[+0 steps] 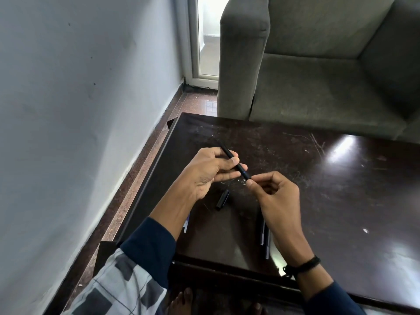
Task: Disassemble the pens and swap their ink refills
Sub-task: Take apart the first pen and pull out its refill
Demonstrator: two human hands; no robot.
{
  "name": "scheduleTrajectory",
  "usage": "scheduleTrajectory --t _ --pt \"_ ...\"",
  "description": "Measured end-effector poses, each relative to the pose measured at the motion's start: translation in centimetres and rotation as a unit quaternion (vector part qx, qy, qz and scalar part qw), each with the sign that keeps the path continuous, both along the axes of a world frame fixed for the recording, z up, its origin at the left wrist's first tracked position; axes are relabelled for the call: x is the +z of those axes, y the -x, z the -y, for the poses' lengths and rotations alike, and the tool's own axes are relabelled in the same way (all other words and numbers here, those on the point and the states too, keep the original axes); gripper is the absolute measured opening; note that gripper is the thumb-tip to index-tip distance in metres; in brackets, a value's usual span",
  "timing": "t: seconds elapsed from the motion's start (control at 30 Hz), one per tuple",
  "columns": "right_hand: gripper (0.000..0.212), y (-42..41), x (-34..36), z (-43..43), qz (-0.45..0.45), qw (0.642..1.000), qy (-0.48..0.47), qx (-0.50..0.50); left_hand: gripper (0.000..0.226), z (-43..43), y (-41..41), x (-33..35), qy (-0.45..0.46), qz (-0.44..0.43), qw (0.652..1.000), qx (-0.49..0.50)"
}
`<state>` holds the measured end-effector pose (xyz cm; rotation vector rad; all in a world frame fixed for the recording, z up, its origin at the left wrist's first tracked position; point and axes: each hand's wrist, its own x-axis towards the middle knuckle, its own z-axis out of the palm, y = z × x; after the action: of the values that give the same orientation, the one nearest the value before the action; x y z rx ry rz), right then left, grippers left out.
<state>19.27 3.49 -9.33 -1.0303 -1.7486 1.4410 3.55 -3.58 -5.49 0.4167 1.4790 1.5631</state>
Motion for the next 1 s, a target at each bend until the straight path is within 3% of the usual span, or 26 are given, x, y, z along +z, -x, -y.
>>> scheduleTrajectory --t 0.27,0.53,0.67,1.0 --pt "0.003 0.01 0.07 0.01 -0.03 0.999 0.016 0.002 0.021 0.02 0.2 0.11 -0.002 0.003 1.0 -0.002" --pt "0.013 -0.02 -0.16 -0.07 0.001 1.0 -0.016 -0.003 0.022 -0.1 -0.1 0.06 0.005 0.005 1.0 -0.001" --pt "0.004 -0.11 0.05 0.03 -0.012 1.0 0.009 -0.002 0.022 -0.03 -0.01 0.13 0.005 0.007 1.0 -0.001" --pt "0.011 -0.06 -0.02 0.06 0.0 1.0 -0.003 -0.01 0.017 -0.17 0.02 -0.13 0.006 0.006 1.0 -0.007"
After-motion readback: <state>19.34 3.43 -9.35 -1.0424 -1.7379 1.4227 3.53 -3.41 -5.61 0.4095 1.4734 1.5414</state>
